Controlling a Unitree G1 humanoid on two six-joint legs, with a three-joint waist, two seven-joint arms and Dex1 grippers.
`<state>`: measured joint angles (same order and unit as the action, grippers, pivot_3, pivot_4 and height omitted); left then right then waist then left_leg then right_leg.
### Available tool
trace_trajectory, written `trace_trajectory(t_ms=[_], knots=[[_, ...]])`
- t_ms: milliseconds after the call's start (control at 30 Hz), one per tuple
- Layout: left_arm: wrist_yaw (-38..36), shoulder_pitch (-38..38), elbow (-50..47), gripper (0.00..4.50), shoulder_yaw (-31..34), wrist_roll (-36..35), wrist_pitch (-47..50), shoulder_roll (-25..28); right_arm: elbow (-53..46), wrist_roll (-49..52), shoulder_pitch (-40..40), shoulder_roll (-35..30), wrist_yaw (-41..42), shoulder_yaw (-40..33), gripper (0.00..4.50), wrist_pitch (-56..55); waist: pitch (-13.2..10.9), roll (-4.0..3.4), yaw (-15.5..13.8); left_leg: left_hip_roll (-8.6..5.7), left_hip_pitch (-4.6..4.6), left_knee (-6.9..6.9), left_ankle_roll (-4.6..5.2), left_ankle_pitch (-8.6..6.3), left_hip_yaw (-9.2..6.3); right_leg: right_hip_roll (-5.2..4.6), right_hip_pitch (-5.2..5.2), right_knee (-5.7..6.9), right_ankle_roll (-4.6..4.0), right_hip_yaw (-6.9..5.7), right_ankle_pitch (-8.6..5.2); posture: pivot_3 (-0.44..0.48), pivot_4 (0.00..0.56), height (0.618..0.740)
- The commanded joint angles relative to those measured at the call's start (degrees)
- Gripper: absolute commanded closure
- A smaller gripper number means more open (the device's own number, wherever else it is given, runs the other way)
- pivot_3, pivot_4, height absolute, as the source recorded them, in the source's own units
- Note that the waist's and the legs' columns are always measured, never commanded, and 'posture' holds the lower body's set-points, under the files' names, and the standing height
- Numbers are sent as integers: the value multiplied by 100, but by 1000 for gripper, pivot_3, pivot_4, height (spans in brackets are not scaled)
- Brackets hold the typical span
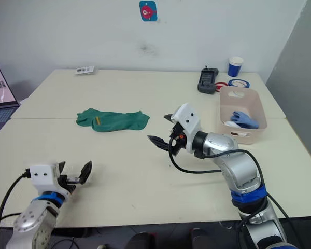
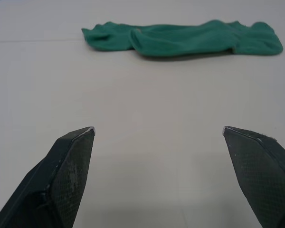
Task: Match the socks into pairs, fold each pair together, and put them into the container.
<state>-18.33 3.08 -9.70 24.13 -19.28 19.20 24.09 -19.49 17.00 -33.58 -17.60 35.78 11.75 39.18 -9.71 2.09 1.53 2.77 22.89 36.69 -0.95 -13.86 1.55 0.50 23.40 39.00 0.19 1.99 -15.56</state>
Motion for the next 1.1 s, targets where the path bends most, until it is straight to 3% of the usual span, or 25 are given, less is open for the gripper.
trace_trajectory(t_ms=[33, 200, 333, 667, 767, 1100], knots=[[-236, -1267, 1143, 0, -125, -1, 331, 546, -206, 28, -9, -67, -129, -183, 36, 24, 0, 0, 0, 0, -1, -1, 0, 0, 1, 1, 0, 0, 0, 1, 0, 0, 150, 740], [-418, -3027, 3350, 0, -539, 429, 57, 910, -314, -9, 79, -158, -244, -219, 36, 77, -2, 13, 8, -9, 8, 7, 0, 0, -2, 31, -1, -2, -1, -14, 1, 0, 150, 740], [-596, -4098, 4942, 0, -873, 692, -66, 910, -453, 8, 171, -269, -342, -287, 36, 157, -4, 18, 36, -8, 8, 7, 0, 0, 6, 26, 5, -2, -7, 2, 7, 0, 150, 740], [-496, -4842, 6345, 0, -1039, 915, -633, 684, -735, 67, 355, -405, -541, -375, 36, 342, -5, 19, 18, -3, 11, 4, -1, 1, 7, 24, 13, 9, -22, -12, 15, 0, 150, 740], [-449, -5057, 6682, 615, -1015, 961, -916, 656, -770, 48, 390, -410, -554, -338, 0, 350, -5, 19, 14, -5, 11, 11, -2, 1, 9, 23, 11, 9, -5, -12, 6, 0, 150, 740], [-657, -5028, 6609, 3782, -1008, 917, -1070, 650, -785, 29, 474, -448, -567, -305, 0, 315, -5, 19, 14, -4, 14, 13, -2, 1, 8, 21, 11, 6, -9, -7, 9, 0, 150, 740]])
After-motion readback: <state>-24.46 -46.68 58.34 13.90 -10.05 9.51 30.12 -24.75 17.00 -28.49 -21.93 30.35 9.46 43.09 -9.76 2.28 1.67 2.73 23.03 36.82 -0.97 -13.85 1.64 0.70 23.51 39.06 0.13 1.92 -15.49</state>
